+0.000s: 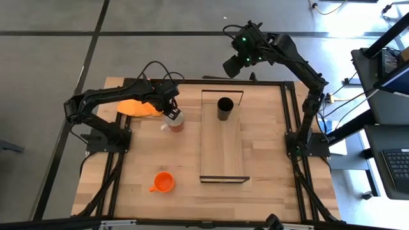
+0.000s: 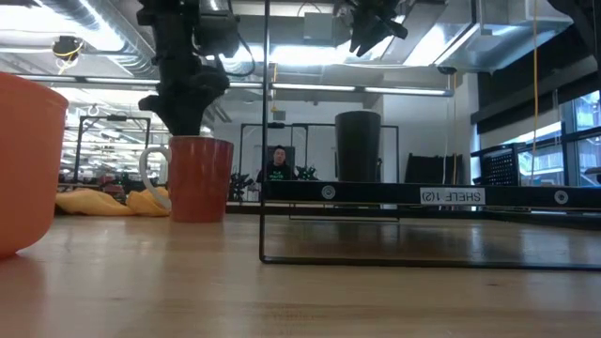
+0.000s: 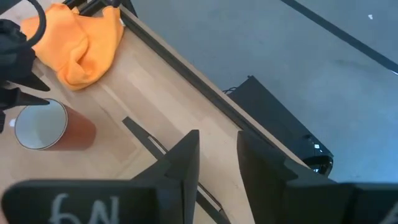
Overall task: Stack small to large cups/mugs on shelf
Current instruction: Put the brown mug on the shelf
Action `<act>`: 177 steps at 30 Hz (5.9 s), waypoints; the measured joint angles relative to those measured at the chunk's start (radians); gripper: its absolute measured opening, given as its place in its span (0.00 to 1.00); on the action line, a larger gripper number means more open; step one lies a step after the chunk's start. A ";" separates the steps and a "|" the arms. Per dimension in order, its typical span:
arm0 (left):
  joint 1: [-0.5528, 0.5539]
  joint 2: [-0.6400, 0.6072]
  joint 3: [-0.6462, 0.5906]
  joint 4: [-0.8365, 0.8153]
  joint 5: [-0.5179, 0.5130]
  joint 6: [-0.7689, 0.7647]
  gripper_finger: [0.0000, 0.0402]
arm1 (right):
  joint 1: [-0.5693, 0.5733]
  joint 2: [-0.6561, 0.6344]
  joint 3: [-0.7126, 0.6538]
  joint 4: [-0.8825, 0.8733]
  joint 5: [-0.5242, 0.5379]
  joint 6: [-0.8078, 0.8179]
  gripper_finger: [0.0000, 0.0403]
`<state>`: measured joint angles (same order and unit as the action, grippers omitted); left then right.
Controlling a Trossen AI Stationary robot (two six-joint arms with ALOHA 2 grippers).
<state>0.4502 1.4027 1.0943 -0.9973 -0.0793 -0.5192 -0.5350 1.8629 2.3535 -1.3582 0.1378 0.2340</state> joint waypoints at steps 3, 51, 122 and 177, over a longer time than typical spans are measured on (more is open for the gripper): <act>0.011 0.003 0.000 0.013 -0.005 0.013 0.29 | 0.000 0.000 0.000 0.000 0.001 -0.001 0.27; -0.010 0.057 0.238 -0.079 0.091 0.096 0.02 | -0.130 -0.129 0.000 -0.200 -0.026 -0.037 0.27; -0.221 0.623 0.855 0.002 0.221 0.190 0.13 | -0.312 -0.258 -0.021 -0.212 0.009 -0.028 0.27; -0.196 0.662 0.850 0.057 0.284 0.240 0.14 | -0.312 -0.258 -0.021 -0.213 0.009 -0.031 0.27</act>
<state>0.2545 2.0651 1.9438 -0.9405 0.2049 -0.2788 -0.8467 1.6047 2.3329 -1.5711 0.1467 0.2031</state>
